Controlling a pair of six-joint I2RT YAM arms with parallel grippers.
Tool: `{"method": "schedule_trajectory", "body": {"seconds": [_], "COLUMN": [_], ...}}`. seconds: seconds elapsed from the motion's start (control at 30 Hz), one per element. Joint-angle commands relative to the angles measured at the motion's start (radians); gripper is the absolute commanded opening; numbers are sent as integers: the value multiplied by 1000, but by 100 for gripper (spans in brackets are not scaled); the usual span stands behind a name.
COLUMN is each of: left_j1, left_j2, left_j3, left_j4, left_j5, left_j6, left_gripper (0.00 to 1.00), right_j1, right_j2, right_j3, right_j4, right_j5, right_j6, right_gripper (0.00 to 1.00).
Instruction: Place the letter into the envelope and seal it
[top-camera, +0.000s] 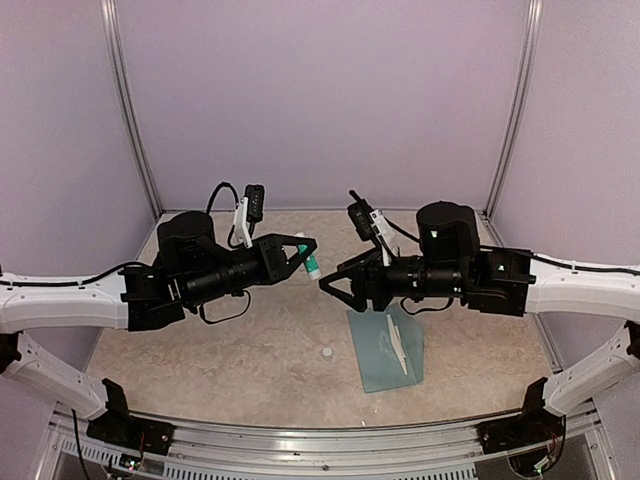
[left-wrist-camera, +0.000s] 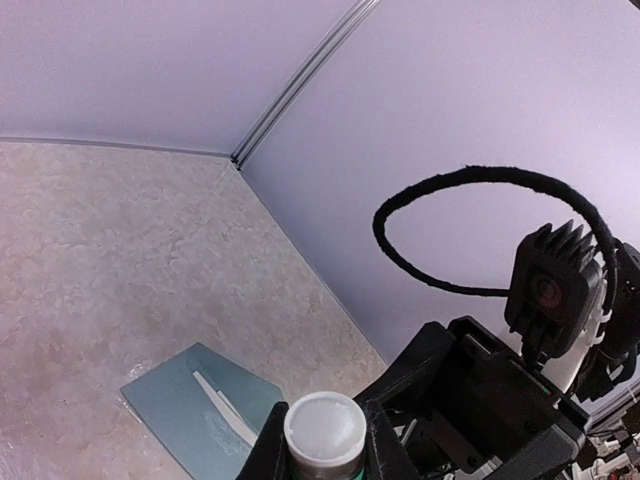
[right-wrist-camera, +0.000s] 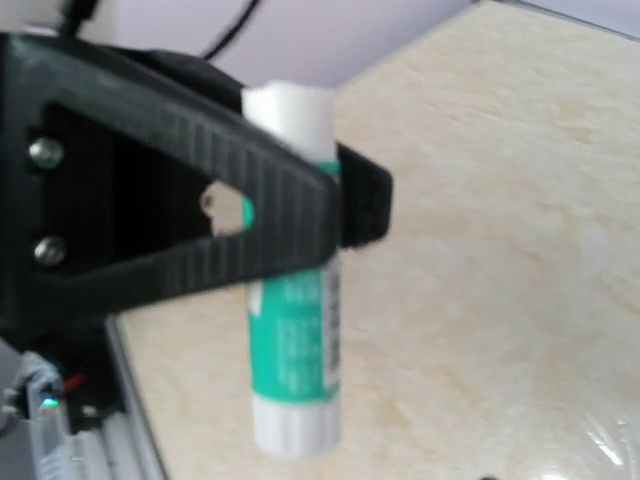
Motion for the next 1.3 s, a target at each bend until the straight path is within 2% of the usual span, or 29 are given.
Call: {"method": "schedule_trajectory", "body": {"seconds": [0.0,0.1,0.37,0.53,0.73,0.83,0.87,1.0,1.13,1.27], "left_j1": [-2,-1,-1,-1,2,7,9,20,22,17], "left_j2": [21,22,31,40,41,26,18,-15,-40,-51], "left_j3": [37,41,44,50,45,18,5,-51,-70,-74], "left_j4": [-39,-43,-43,-41,-32,32,62,185,272,351], "left_j5": [-39,-35,-23,-16,-1,42,104,287,471,608], "left_j6": [-19,-16,-16,-13,4,42,64,116,136,128], "left_gripper": [9,9,9,9,9,9,9,9,9,9], "right_j1": [37,50,57,57,55,24,5,-85,-125,-124], "right_j2": [62,102,160,175,159,114,98,50,71,132], "right_j3": [77,110,153,162,141,88,58,-79,-138,-167], "right_j4": [-100,-109,-88,-69,-41,63,114,415,704,987], "right_j5": [152,183,185,169,151,22,-43,-396,-695,-890], "right_j6": [-55,-63,-63,-58,-36,3,24,163,319,506], "right_gripper": [63,63,46,32,6,0,0,0,0,0]}}
